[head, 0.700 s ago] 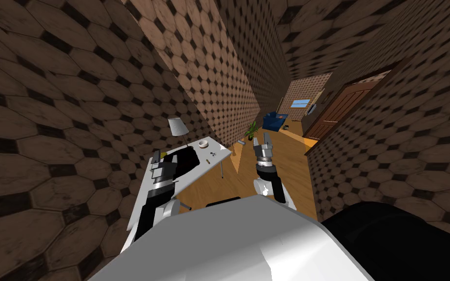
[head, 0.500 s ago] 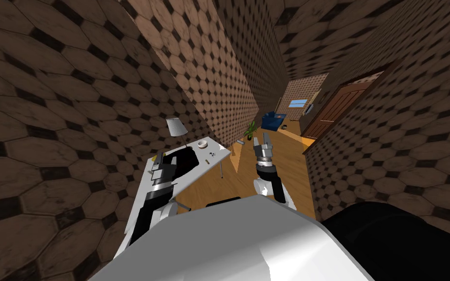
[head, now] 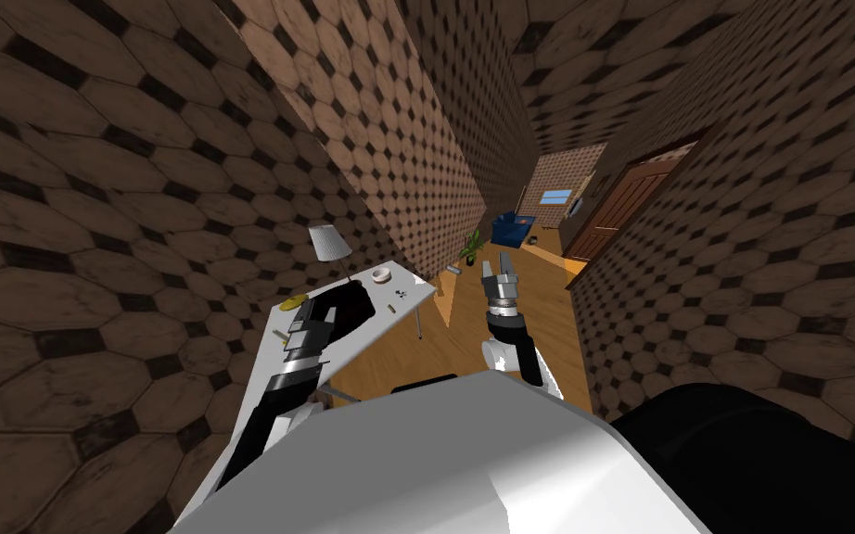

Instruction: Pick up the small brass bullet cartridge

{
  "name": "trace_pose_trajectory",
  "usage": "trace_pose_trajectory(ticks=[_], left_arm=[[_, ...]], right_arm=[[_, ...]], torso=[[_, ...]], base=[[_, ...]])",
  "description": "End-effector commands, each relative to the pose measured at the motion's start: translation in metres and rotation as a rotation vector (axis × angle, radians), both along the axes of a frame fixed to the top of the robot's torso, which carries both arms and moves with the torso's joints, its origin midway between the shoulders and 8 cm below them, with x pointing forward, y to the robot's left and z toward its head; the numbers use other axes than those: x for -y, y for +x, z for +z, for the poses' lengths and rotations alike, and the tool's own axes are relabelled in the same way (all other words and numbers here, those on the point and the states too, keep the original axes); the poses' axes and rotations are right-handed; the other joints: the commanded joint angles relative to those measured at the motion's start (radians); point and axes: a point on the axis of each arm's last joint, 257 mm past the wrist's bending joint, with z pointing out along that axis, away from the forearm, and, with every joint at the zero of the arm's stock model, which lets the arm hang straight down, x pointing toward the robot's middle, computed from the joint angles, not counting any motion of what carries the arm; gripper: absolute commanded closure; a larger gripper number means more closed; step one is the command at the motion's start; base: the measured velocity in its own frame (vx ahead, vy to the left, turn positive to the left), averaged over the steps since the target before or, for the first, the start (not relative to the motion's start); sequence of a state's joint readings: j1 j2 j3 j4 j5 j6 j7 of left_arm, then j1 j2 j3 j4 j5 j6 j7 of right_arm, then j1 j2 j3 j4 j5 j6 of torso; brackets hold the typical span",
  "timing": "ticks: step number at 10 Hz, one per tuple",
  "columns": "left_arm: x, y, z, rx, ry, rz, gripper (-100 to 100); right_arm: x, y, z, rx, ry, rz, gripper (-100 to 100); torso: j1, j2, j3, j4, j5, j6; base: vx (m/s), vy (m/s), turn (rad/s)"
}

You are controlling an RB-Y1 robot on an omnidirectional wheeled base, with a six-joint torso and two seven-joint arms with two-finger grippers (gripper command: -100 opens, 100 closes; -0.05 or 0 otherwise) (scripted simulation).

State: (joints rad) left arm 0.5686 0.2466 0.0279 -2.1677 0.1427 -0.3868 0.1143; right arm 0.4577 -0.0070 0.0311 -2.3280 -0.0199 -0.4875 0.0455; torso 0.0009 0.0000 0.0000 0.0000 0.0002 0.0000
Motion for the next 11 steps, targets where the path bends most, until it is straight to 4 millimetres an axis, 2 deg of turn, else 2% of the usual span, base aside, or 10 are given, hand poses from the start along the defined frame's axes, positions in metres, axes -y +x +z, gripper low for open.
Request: trace_pose_trajectory(ticks=[1, 2, 4, 5, 6, 7, 8, 9, 10, 11], left_arm=[[-0.005, -0.005, -0.021, -0.058, 0.0, -0.019, -100], [-0.004, -0.004, -0.021, -0.062, 0.018, -0.03, -100], [-0.008, -0.008, -0.035, -0.108, 0.029, -0.049, -100], [-0.013, -0.012, -0.05, -0.155, 0.027, -0.061, -100], [-0.012, -0.012, -0.05, -0.158, 0.039, -0.068, -100], [-0.018, -0.016, -0.066, -0.208, 0.033, -0.078, -100], [-0.017, -0.016, -0.066, -0.212, 0.049, -0.088, -100], [-0.022, -0.022, -0.082, -0.263, 0.041, -0.097, -100], [-0.022, -0.022, -0.082, -0.268, 0.058, -0.107, -100], [-0.028, -0.028, -0.099, -0.321, 0.048, -0.115, -100]], right_arm=[[0.0, 0.0, 0.0, 0.0, 0.0, 0.0, 0], [0.0, 0.0, 0.0, 0.0, 0.0, 0.0, 0], [0.0, 0.0, 0.0, 0.0, 0.0, 0.0, 0], [0.0, 0.0, 0.0, 0.0, 0.0, 0.0, 0], [0.0, 0.0, 0.0, 0.0, 0.0, 0.0, 0], [0.0, 0.0, 0.0, 0.0, 0.0, 0.0, 0], [0.0, 0.0, 0.0, 0.0, 0.0, 0.0, 0], [0.0, 0.0, 0.0, 0.0, 0.0, 0.0, 0], [0.0, 0.0, 0.0, 0.0, 0.0, 0.0, 0], [0.0, 0.0, 0.0, 0.0, 0.0, 0.0, 0]], torso=[[0.0, 0.0, 0.0, 0.0, 0.0, 0.0], [0.0, 0.0, 0.0, 0.0, 0.0, 0.0], [0.0, 0.0, 0.0, 0.0, 0.0, 0.0], [0.0, -0.001, 0.0, 0.0, 0.0, 0.0], [-0.001, -0.001, 0.0, 0.0, 0.0, 0.0], [-0.001, -0.001, 0.0, 0.0, 0.0, 0.0], [-0.001, -0.001, -0.001, 0.0, 0.0, 0.0], [-0.001, -0.001, -0.001, 0.0, 0.0, 0.0], [-0.001, -0.001, -0.001, 0.0, 0.0, 0.0], [-0.001, -0.001, -0.001, 0.0, 0.0, 0.0]], base=[[0.009, 0.004, -0.146], [0.005, 0.007, -0.041], [0.008, 0.001, -0.066], [0.012, -0.002, -0.104], [0.01, 0.0, -0.046], [0.015, -0.004, -0.108], [0.014, -0.003, -0.051], [0.02, -0.012, -0.104], [0.017, -0.008, -0.056], [0.024, -0.011, -0.126]])
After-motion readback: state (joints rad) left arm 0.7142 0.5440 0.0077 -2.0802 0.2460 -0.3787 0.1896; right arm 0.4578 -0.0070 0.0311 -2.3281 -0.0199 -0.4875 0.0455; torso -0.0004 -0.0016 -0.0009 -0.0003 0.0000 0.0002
